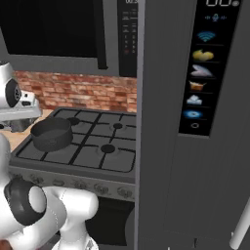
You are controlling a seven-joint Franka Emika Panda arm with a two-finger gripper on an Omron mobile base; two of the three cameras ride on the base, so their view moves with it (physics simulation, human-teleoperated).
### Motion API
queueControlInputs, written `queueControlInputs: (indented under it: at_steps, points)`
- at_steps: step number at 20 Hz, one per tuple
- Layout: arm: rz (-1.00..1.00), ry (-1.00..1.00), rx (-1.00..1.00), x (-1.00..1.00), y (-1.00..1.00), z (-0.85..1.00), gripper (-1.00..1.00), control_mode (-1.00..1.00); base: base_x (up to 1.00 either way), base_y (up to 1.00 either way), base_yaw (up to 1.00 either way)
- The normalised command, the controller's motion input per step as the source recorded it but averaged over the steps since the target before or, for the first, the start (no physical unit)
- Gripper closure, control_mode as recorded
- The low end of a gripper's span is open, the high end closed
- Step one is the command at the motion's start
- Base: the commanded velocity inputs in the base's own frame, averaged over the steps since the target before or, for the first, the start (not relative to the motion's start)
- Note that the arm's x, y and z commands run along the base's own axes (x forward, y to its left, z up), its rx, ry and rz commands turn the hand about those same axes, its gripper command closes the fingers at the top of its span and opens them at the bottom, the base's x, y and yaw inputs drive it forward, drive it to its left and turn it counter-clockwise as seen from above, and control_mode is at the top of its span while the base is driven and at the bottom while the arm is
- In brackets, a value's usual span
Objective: Retrieve the frozen meat and place it in the pot on a burner. Then turn the burner on.
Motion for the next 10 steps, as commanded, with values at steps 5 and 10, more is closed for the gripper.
queueControlInputs:
  at_steps: [5, 10]
  points:
    - [0.21, 0.01, -0.04, 0.00, 0.92, -0.02, -1.00, -1.00, 0.00, 0.00, 0.00]
    - [0.21, 0.08, 0.00, 0.00, 0.79, -0.10, -1.00, -1.00, 0.00, 0.00, 0.00]
